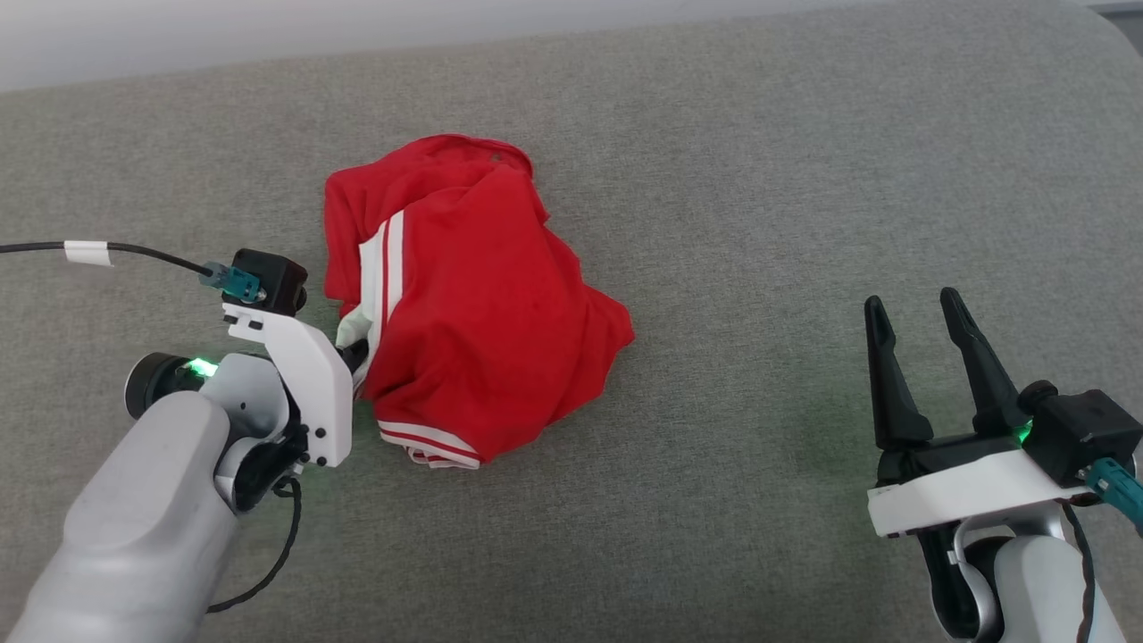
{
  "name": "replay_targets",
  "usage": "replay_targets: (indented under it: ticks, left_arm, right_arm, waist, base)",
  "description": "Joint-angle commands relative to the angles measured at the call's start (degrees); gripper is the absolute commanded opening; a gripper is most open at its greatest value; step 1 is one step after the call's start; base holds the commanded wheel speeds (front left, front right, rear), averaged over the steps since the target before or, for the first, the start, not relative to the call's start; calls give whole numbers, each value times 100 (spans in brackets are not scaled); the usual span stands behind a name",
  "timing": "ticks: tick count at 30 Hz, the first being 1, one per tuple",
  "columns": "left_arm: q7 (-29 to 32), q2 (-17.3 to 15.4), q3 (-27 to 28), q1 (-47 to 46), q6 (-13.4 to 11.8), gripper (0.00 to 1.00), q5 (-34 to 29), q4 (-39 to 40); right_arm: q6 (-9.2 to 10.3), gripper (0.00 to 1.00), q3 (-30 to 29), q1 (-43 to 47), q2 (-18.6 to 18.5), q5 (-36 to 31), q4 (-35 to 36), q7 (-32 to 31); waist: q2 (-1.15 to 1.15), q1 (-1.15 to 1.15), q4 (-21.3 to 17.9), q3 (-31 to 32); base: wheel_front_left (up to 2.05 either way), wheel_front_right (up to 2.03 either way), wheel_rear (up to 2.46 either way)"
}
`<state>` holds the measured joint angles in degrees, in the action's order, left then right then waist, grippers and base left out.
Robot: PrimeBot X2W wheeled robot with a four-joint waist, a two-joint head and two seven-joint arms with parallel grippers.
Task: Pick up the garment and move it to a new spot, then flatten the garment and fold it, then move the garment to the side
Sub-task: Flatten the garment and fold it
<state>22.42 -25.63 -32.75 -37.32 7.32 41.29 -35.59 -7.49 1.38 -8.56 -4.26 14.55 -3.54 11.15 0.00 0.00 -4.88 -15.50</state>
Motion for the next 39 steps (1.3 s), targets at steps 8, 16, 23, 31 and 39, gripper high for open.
replay_targets:
  ticks: [8,16,23,31,39]
  left_arm:
    - [114,-237,86,150,-153,0,105,350]
    - [314,-890,414,738,-870,0,153,1508]
    - [669,-1548,787,1737,-1646,0,366,2312]
    - [1046,-1600,814,2671,-2138,0,719,2527]
    - [439,-1325,909,2596,-1984,100,688,2521]
  right_arm:
    - [-1,100,-90,70,-18,-86,-38,70]
    - [-1,100,-199,170,-42,-140,35,11]
    - [-1,100,-211,205,-43,-161,113,-65]
    - [-1,100,-189,192,-55,-132,148,-108]
    - [-1,100,-8,158,-133,-38,99,-231]
  waist:
    - [0,0,196,125]
    - [0,0,490,296]
    - [0,0,648,377]
    - [0,0,713,374]
    - [0,0,867,451]
  base:
    - [0,0,0]
    - [0,0,0]
    - [0,0,0]
    - [0,0,0]
    - [0,0,0]
